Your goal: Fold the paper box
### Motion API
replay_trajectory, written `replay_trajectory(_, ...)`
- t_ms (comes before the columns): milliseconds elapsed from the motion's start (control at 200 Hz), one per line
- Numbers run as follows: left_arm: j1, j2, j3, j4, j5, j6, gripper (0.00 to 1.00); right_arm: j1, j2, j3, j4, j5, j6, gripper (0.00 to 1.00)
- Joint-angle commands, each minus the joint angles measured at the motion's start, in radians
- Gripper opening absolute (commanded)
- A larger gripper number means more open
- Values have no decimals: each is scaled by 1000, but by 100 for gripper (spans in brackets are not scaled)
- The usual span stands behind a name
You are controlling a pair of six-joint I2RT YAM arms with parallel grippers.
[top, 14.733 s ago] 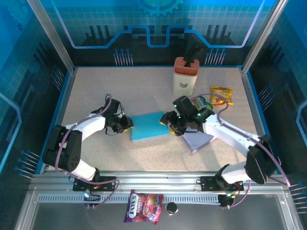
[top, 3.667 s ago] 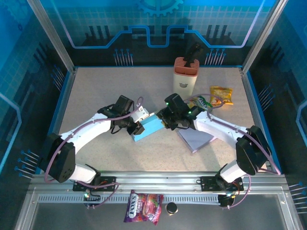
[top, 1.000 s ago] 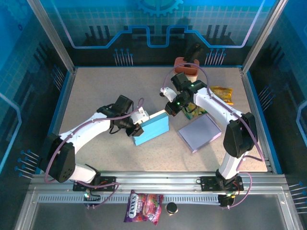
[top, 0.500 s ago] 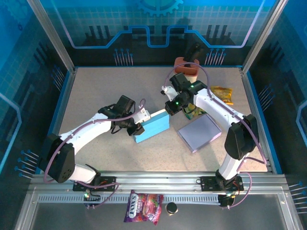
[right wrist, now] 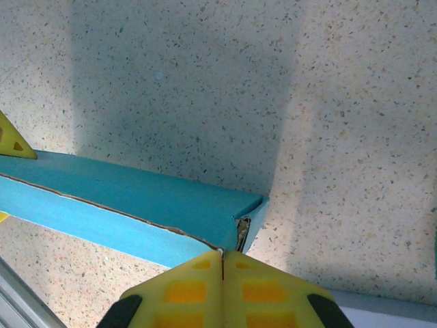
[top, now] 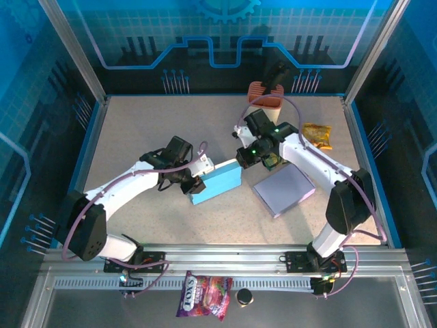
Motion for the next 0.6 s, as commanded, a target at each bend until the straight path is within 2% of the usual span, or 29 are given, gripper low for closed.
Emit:
replay_trajectory(0, 7, -10, 16, 12, -47, -31, 32, 40, -62, -71, 43, -38, 21, 0)
replay_trajectory(135, 9, -12, 12, 13, -44, -36, 33, 60, -96, -146, 127, -13, 43, 0)
replay_trajectory(325, 22, -24, 4, 19, -35, -57, 36, 109, -134, -205, 200, 87, 72, 0)
replay_trajectory(595, 40, -91, -19, 60, -9, -132, 55, 135, -148, -223, 214, 161, 126, 0)
